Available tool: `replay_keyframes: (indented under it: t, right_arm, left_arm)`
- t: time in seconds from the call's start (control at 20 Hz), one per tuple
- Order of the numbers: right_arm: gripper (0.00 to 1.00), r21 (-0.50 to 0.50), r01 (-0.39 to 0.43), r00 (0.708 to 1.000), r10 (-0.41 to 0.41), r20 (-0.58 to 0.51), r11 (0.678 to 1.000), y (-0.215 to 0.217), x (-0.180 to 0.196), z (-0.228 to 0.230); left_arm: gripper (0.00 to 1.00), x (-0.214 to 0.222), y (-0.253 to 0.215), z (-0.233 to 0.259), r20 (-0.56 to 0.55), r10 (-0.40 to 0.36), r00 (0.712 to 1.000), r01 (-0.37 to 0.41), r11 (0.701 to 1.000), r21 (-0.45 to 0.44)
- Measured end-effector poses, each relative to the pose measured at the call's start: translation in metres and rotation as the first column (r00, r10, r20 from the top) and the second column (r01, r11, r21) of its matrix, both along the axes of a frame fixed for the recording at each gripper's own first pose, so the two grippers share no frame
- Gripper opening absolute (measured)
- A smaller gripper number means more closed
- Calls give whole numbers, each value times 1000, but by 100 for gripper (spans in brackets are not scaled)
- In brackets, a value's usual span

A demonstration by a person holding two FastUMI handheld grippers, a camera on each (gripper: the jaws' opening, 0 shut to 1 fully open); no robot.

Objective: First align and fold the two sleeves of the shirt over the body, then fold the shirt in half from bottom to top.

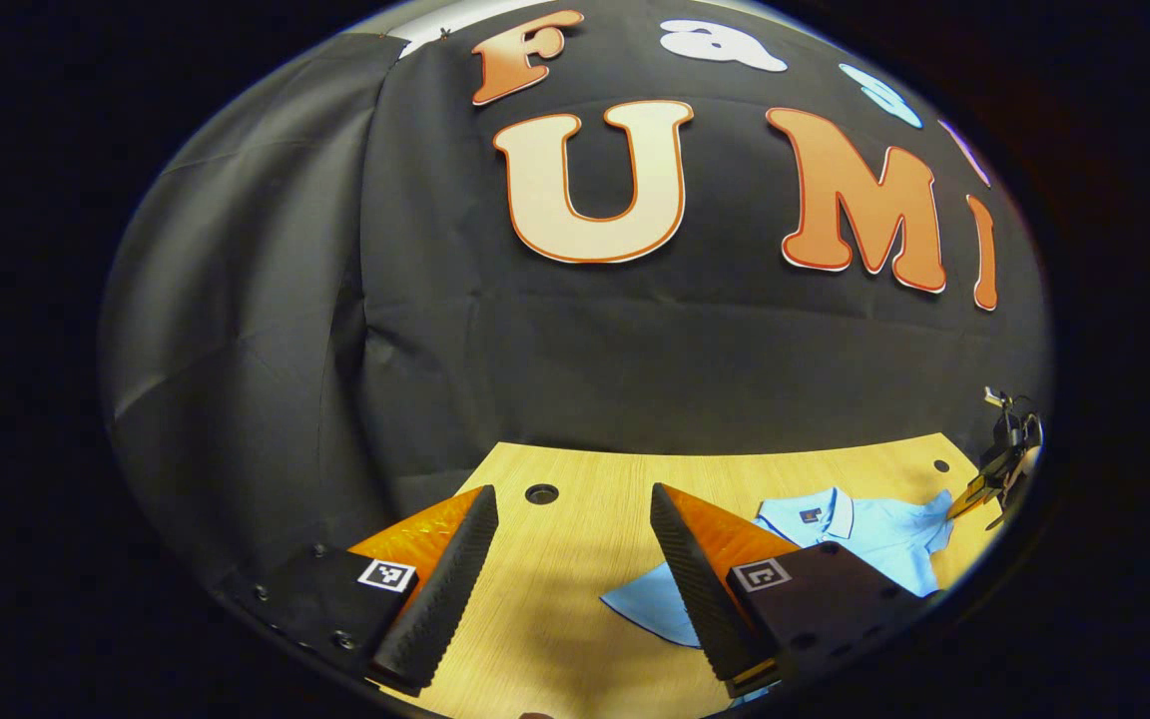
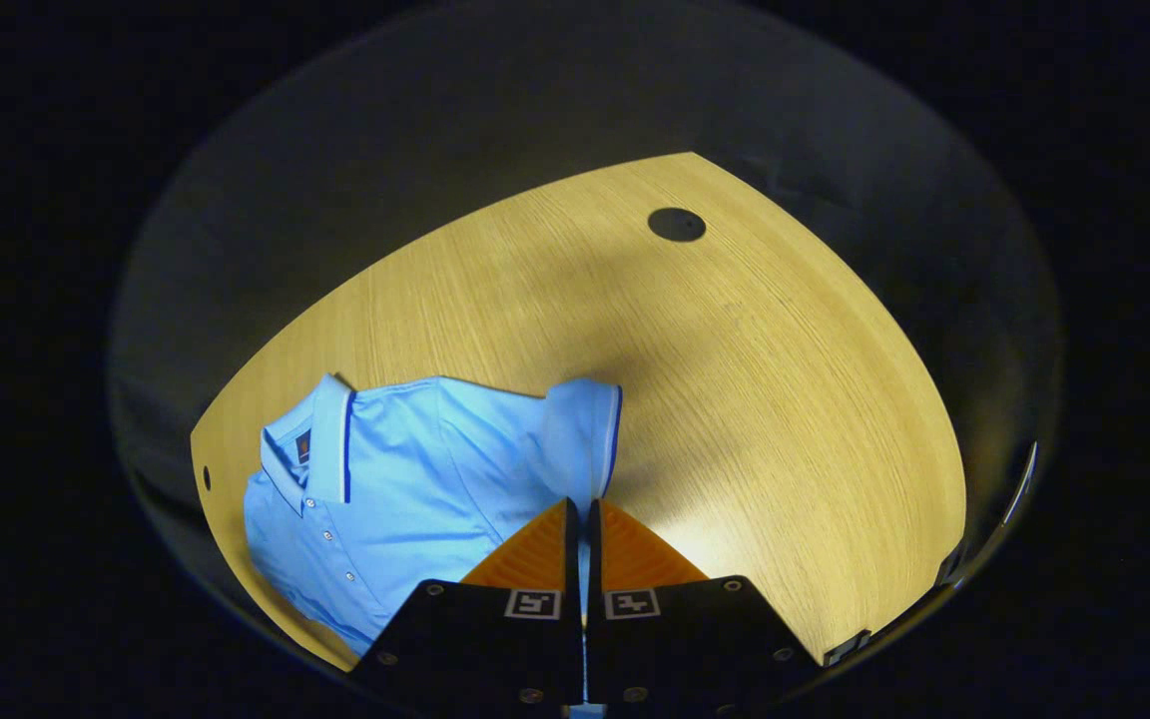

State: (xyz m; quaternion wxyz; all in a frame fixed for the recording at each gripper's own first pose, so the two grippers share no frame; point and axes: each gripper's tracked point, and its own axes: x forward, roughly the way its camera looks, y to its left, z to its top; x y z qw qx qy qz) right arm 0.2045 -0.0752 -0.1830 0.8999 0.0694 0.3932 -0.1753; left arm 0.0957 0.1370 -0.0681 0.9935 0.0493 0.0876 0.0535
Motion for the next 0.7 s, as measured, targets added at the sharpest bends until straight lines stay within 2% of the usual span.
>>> replay_keyframes:
  t: [0.3, 0.5, 0.7]
  right_arm:
    - [2, -32, -121, 990, 123, 67, 992, 62, 1, 31]
    - [2, 4, -202, 977, 201, 71, 979, 114, 4, 24]
    - [2, 11, -320, 946, 319, 53, 948, 159, 3, 9]
  left_arm:
    - [99, 0, 25, -1, -2, -5, 1000, 5, 1000, -8]
    - [99, -2, 44, -3, -5, -1, 1000, 1, 1000, -11]
    - [99, -5, 59, -4, -6, 3, 1000, -3, 1000, -8]
